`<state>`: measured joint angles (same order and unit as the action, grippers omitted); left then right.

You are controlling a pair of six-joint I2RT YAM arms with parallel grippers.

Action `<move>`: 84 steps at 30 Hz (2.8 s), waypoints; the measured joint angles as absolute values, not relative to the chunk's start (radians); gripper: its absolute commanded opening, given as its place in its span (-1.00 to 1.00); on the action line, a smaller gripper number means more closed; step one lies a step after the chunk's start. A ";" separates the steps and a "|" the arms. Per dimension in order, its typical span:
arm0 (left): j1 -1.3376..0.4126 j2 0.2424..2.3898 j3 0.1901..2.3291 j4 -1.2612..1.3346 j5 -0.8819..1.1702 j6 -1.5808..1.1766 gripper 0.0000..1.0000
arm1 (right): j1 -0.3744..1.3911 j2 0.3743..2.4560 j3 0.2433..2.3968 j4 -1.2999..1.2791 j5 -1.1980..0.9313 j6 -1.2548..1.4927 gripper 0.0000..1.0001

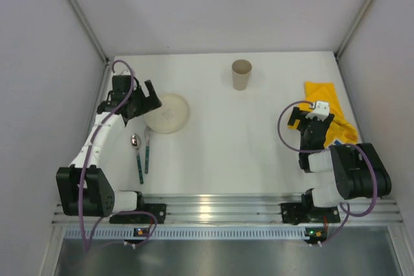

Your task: Set the dinner table for one person

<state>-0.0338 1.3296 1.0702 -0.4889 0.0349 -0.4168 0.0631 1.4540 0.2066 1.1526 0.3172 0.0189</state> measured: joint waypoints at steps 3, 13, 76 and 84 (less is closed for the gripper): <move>-0.034 1.305 1.072 -0.522 0.093 -0.418 0.97 | 0.063 1.454 0.207 1.153 0.317 0.019 1.00; -0.072 1.222 1.108 -0.572 0.200 -0.418 0.97 | 0.064 1.454 0.213 1.150 0.319 0.019 1.00; -0.093 1.188 1.000 -0.535 0.183 -0.442 0.97 | 0.131 2.008 1.420 -0.899 0.352 0.492 -1.00; -0.094 1.182 1.011 -0.549 0.175 -0.442 0.97 | 0.139 1.966 1.402 -0.900 0.282 0.535 -1.00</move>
